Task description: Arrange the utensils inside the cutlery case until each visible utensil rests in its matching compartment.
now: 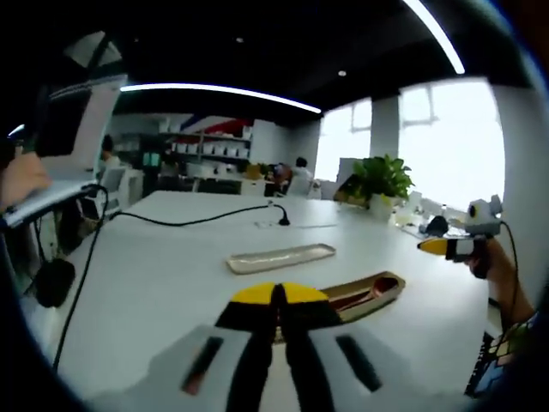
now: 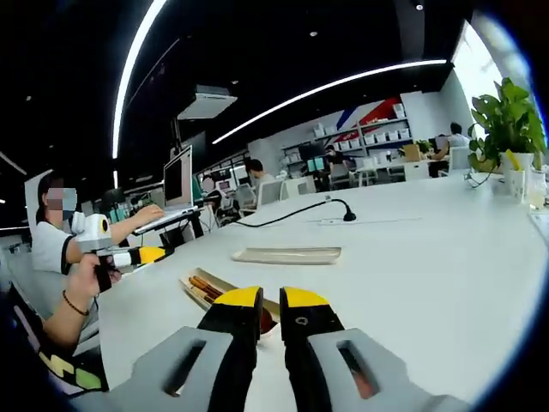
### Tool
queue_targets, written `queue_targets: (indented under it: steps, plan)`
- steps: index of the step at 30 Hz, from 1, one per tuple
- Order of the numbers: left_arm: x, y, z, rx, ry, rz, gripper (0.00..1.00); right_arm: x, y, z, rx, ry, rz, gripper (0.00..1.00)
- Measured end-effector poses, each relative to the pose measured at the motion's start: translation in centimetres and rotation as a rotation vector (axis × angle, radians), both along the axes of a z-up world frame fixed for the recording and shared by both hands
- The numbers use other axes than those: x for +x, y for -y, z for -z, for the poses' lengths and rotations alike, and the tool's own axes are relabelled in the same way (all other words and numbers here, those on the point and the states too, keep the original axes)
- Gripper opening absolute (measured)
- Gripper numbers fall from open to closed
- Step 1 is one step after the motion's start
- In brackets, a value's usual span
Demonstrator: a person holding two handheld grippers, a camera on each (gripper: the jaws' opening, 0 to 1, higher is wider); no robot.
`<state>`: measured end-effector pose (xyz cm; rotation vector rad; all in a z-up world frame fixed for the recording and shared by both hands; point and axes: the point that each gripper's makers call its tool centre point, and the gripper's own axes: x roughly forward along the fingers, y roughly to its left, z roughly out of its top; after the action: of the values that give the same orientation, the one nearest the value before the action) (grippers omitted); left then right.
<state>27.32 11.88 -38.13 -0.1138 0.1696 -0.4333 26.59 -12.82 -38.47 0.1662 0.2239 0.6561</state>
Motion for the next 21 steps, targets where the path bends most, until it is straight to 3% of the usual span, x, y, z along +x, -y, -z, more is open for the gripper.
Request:
queue_targets:
  steps: [8,16,18,21]
  plan:
    - [0.0,0.3,-0.2,-0.002,-0.003,-0.002,0.0,-0.1,0.3,-0.8,-0.02,0.026,0.008,0.07]
    - [-0.2,1.5,-1.5,0.003,0.007,0.024,0.0,0.6,0.4,-2.3,-0.039,0.05,0.008,0.07]
    - [-0.1,1.6,-2.0,0.019,0.017,0.029,0.0,1.4,1.0,-3.2,-0.035,0.065,0.06,0.07]
    - [0.7,1.6,-3.3,0.023,0.022,0.037,0.0,2.1,0.7,-3.8,-0.173,0.097,0.06,0.08]
